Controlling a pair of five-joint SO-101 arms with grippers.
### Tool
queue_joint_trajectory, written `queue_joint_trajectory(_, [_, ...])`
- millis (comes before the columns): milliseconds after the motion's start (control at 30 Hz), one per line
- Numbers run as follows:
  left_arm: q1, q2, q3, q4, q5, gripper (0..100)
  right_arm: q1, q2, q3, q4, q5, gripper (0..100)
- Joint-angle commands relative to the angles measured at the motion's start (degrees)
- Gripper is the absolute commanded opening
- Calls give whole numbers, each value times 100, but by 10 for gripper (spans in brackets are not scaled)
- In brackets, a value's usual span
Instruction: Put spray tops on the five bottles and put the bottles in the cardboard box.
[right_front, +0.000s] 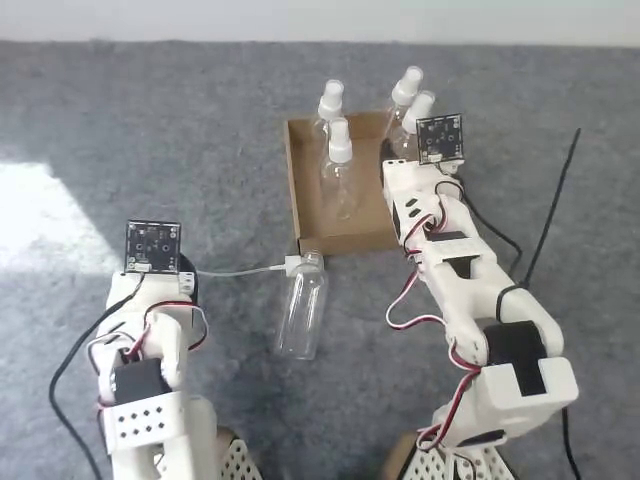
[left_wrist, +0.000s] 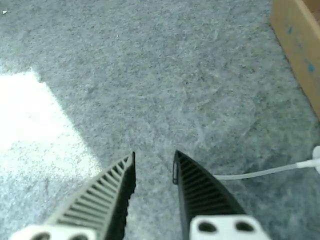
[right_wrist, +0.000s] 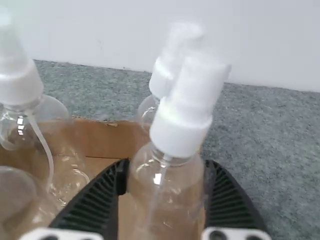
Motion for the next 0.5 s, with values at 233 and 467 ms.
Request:
queue_joint_trajectory(233, [0,0,-66,-202,-35,108,13,-57,-9,-48,0,161])
queue_joint_trajectory(467, [0,0,-57,-202,-35,108,-13,-303,53,-4,0,270])
